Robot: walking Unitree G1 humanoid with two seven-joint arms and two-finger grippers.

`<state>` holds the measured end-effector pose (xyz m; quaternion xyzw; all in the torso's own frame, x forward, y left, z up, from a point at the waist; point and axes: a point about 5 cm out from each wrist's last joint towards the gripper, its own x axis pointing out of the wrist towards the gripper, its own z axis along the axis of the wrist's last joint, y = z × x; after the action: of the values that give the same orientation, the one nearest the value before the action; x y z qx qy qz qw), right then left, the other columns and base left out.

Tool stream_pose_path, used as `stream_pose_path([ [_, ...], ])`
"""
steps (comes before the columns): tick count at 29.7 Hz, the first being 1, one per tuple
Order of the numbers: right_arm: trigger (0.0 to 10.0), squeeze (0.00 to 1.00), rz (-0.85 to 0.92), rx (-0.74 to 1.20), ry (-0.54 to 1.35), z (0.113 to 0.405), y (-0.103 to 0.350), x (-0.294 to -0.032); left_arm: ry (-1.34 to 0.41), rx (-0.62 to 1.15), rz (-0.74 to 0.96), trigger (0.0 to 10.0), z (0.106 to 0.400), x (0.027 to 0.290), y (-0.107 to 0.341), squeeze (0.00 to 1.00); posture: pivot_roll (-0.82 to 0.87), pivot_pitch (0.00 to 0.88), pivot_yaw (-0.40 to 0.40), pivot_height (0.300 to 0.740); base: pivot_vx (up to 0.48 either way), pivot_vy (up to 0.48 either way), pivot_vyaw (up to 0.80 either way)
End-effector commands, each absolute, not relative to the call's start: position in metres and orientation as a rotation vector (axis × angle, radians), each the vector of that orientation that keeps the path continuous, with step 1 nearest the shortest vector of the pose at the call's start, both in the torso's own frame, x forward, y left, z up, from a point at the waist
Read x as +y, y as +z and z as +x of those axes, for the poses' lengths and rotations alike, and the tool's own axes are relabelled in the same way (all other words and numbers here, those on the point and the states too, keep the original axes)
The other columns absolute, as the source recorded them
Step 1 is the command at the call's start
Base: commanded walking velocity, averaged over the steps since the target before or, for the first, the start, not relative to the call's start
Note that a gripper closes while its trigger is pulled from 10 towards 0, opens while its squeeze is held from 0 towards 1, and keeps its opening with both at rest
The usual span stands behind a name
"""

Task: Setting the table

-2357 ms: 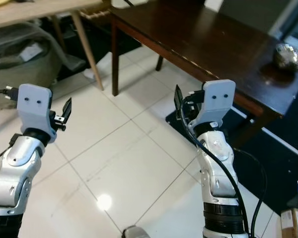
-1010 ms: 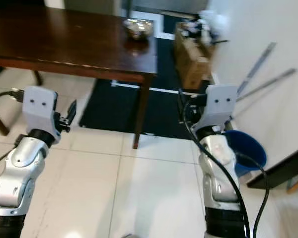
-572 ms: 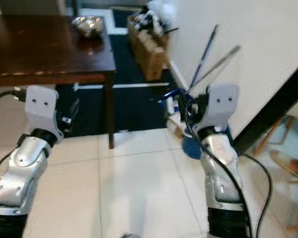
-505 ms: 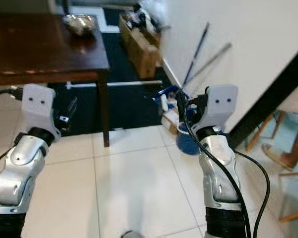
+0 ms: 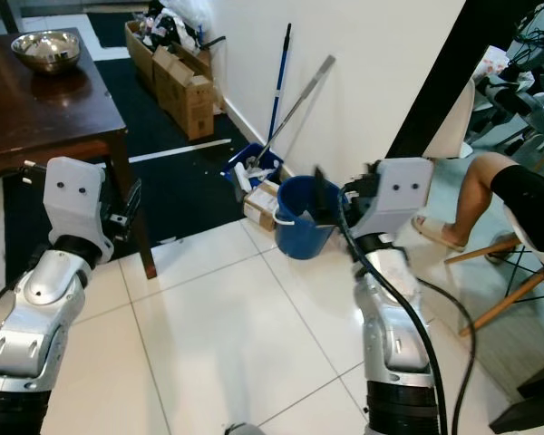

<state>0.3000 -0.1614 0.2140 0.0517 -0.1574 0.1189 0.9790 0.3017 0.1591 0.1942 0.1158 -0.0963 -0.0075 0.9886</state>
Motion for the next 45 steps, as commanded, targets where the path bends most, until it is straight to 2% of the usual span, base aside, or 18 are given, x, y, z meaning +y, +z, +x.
stream_pose_path([
  [1,10.0,0.00,0.109,-0.314,0.247,0.2977,0.2134,-0.1634,-0.006,-0.180,0.245,10.0,0.3022,0.1586,0.1895,0.23,-0.16,0.000,0.005,0.740,0.480,0.000,0.00],
  [14,10.0,0.00,0.131,-0.327,0.325,0.2939,0.2160,-0.1583,0.036,-0.187,0.251,10.0,0.3039,0.1611,0.1888,0.20,-0.16,0.000,0.006,0.740,0.480,0.000,0.03],
  [29,10.0,0.00,0.148,-0.326,0.319,0.2940,0.2162,-0.1620,0.036,-0.187,0.249,10.0,0.3045,0.1599,0.1881,0.21,-0.16,0.000,0.006,0.740,0.480,0.000,0.78],
  [45,10.0,0.00,0.188,-0.341,0.335,0.2918,0.2201,-0.1631,0.033,-0.189,0.252,10.0,0.3063,0.1589,0.1886,0.22,-0.17,0.000,0.011,0.740,0.480,0.000,0.00],
])
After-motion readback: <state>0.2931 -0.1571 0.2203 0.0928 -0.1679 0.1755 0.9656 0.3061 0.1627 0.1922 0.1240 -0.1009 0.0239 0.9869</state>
